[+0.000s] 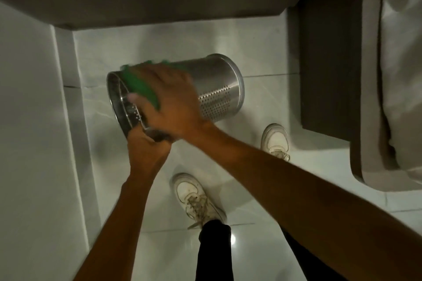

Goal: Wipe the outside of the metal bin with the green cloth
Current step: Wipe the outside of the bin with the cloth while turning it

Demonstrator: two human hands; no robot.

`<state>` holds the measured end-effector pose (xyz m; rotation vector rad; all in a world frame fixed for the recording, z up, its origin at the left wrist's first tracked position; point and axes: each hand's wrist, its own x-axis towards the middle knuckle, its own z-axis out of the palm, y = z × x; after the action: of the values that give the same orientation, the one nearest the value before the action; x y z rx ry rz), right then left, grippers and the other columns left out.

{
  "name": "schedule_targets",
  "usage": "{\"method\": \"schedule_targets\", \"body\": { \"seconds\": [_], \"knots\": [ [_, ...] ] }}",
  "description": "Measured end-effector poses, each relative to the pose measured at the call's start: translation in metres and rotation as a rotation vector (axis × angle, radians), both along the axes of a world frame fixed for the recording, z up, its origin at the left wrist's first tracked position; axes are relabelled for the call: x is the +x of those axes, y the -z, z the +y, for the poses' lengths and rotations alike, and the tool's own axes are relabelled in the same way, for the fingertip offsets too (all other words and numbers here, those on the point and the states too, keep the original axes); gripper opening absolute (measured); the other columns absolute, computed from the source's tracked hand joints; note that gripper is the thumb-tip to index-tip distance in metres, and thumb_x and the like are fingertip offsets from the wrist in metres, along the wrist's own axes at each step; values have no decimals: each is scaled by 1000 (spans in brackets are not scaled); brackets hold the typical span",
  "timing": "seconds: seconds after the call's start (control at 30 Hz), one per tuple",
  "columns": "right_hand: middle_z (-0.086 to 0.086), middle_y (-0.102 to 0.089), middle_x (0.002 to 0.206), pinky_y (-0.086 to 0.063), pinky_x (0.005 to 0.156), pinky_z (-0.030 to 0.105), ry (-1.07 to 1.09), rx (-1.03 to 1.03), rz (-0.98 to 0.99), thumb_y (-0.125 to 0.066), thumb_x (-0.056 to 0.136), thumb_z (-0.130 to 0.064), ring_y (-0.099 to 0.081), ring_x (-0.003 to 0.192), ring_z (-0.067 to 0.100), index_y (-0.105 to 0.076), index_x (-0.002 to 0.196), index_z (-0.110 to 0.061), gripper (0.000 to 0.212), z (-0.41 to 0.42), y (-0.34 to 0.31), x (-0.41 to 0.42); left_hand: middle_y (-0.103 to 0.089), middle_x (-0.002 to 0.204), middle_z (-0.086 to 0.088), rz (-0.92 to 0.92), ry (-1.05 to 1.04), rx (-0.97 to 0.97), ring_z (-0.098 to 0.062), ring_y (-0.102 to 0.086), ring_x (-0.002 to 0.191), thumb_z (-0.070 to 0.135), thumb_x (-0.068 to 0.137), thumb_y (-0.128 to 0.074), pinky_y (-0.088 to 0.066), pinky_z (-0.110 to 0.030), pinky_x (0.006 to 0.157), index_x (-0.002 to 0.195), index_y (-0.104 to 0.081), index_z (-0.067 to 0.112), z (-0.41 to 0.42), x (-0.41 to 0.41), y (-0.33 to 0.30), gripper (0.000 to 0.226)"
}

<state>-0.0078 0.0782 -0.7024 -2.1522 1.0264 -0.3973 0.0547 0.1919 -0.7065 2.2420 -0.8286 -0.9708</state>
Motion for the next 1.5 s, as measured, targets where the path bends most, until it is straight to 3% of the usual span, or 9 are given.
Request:
{"method": "schedule_targets", "body": {
  "seconds": [0.13,0.23,0.33,0.57,0.73,0.93,1.13,1.33,1.5],
  "knots": [
    [15,-70,138,-17,130,33,-218,-136,-207,-55,93,-43,-56,134,32,-70,133,-11,53,9,9,-14,-66,77,-10,-79,44,-70,-25,-64,64,-12,81,-71,-54,-38,61,86,-67,-3,5,0,8,11],
    [11,-72,134,-43,119,49,200,17,-33,-57,103,-29,-64,126,28,-69,135,-14,37,-35,49,-74,-71,87,11,23,-92,-17,5,-71,74,-1,72,-83,-60,-18,71,108,-71,4,8,-5,7,38],
    [2,-72,133,-50,111,44,471,195,238,-49,108,-36,-65,123,21,-67,136,-22,36,-63,62,-107,-70,97,9,42,-87,23,-2,-69,84,6,72,-85,-58,-25,81,118,-68,11,12,-6,9,49],
    [6,-73,134,-31,113,31,-154,-118,-114,-51,93,-44,-62,129,26,-70,132,-21,49,7,-4,7,-66,75,-3,50,-12,-167,-19,-64,63,-5,66,-76,-60,-25,64,92,-65,52,-2,-5,3,64],
    [8,-71,138,-43,120,46,194,51,77,-60,103,-27,-62,132,29,-67,139,-19,38,-33,38,-82,-75,90,4,64,-62,39,8,-69,80,0,75,-82,-62,-34,84,104,-75,8,35,1,12,31],
    [-3,-68,140,-42,120,46,33,82,263,-35,99,-55,-59,134,23,-61,142,-35,54,-40,39,-72,-76,107,8,409,-98,-25,-11,-73,99,12,75,-83,-62,-26,72,113,-69,29,31,26,-4,45],
    [5,-75,128,-46,110,47,-333,-57,-139,-55,93,-46,-68,121,27,-72,129,-21,47,31,10,5,-76,90,11,324,-248,-84,-9,-72,85,-3,81,-72,-60,-27,70,104,-72,18,32,9,-1,31],
    [1,-67,143,-40,119,41,308,152,354,-51,104,-43,-58,136,26,-62,142,-33,41,-16,59,-122,-72,80,27,280,-76,177,1,-69,89,2,78,-80,-50,-4,68,94,-66,39,86,-16,3,43],
    [-2,-67,142,-34,120,41,31,-28,173,-39,99,-52,-58,136,24,-61,143,-34,53,22,18,-48,-77,94,13,247,-37,36,-3,-73,89,-10,77,-75,-60,-23,76,102,-74,29,63,-23,5,46]
  ]
}}
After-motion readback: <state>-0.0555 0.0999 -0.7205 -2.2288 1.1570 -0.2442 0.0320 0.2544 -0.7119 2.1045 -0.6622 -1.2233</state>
